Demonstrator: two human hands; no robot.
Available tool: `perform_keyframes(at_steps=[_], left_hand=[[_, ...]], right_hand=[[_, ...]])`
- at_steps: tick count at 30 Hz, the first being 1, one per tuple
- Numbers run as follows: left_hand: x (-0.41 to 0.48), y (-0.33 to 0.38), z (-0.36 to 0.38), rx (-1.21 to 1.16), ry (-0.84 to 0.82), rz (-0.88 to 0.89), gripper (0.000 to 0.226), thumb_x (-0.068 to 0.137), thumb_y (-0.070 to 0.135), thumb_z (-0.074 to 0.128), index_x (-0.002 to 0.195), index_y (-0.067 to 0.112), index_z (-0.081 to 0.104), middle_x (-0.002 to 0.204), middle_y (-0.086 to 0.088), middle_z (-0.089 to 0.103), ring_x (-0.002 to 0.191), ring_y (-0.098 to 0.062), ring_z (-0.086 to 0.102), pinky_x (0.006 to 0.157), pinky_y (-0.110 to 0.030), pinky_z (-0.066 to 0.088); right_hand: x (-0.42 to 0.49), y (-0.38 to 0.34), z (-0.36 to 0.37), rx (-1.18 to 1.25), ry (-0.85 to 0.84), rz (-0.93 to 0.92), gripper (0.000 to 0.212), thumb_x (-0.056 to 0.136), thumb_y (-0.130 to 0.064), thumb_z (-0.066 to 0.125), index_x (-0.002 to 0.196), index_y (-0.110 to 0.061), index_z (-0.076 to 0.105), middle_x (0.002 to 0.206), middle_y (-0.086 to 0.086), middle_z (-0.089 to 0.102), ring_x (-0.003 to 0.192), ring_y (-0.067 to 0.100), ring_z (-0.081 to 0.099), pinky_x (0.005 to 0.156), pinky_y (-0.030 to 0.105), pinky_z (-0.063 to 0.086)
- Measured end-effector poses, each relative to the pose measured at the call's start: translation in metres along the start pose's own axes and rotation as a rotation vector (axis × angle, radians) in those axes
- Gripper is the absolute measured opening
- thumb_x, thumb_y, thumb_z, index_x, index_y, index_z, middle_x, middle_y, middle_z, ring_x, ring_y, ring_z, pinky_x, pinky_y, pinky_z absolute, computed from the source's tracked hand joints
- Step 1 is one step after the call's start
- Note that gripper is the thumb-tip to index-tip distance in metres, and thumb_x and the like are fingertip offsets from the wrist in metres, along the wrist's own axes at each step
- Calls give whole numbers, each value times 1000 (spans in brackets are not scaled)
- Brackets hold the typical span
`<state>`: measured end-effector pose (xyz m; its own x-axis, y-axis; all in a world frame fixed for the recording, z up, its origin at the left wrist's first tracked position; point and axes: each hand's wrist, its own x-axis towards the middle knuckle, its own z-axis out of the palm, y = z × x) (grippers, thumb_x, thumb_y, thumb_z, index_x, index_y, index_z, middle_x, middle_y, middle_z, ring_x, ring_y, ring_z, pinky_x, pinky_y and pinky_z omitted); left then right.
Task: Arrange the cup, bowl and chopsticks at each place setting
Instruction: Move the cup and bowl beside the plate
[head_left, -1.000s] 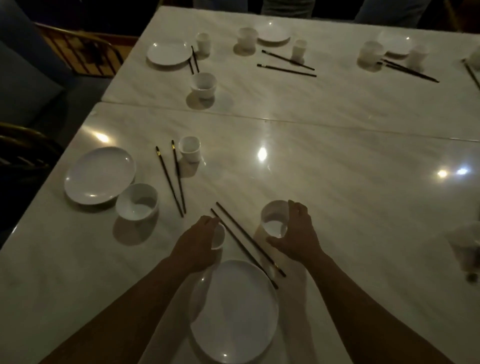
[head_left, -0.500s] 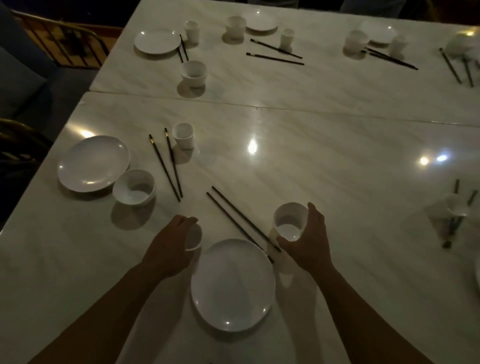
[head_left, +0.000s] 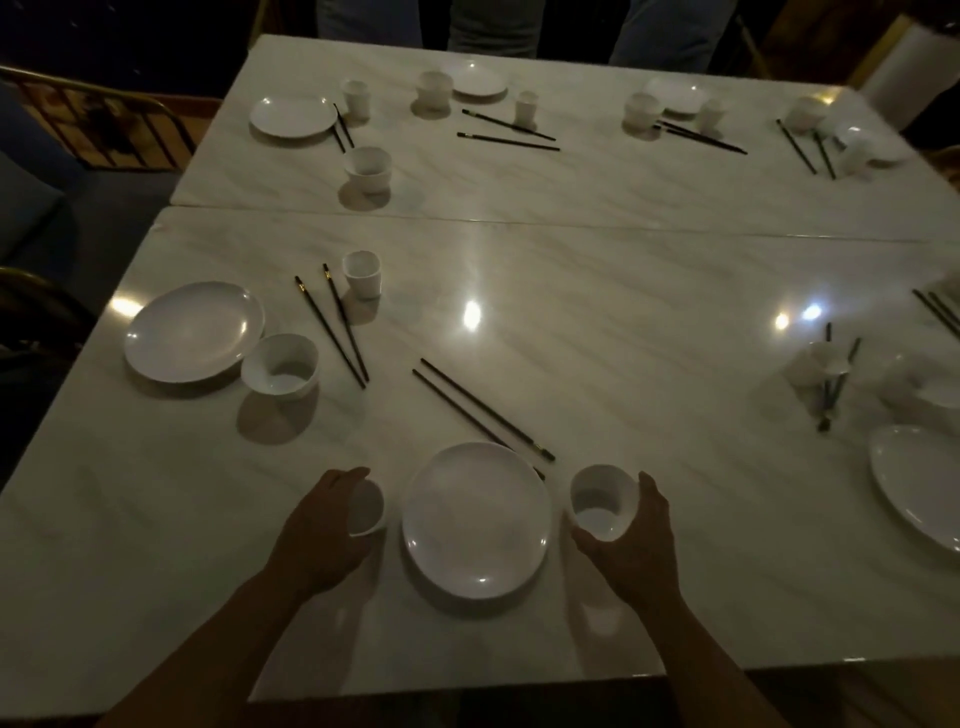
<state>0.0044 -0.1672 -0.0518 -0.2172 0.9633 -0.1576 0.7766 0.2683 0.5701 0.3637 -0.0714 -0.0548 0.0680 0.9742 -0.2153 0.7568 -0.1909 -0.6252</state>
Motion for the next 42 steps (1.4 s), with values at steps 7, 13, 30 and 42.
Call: perform_keyframes(at_steps=[7, 13, 30, 42], left_hand=[[-18, -9, 4, -67, 7, -31, 85, 58, 41, 78, 132, 7, 54, 129, -13, 57, 113, -33, 60, 91, -33, 45], [-20, -11, 4, -68, 4, 0, 82, 59, 41, 82, 130, 9, 56, 122, -9, 57, 107, -28, 61, 88, -27, 44], [-14, -8, 7, -46, -7, -3, 85, 61, 35, 87, 135, 11, 52, 124, -7, 54, 108, -28, 60, 88, -30, 47], [26, 23, -5, -47, 44, -93, 56, 85, 44, 68, 133, 20, 53, 127, -4, 58, 108, -18, 60, 91, -30, 46]], right_hand=[[-25, 4, 12, 12, 62, 27, 128, 52, -46, 94, 152, -11, 21, 152, 13, 33, 137, 32, 38, 107, 47, 40], [-34, 7, 18, 43, 96, 101, 131, 45, -58, 91, 149, -16, 24, 148, 10, 38, 133, 31, 43, 104, 50, 45], [-26, 15, 11, -24, 46, 81, 129, 43, -69, 86, 146, -18, 29, 144, 8, 41, 130, 29, 46, 101, 53, 48], [35, -42, -5, -147, 101, -253, 15, 89, -15, 66, 103, -12, 70, 100, 6, 69, 90, 25, 65, 82, 33, 48]])
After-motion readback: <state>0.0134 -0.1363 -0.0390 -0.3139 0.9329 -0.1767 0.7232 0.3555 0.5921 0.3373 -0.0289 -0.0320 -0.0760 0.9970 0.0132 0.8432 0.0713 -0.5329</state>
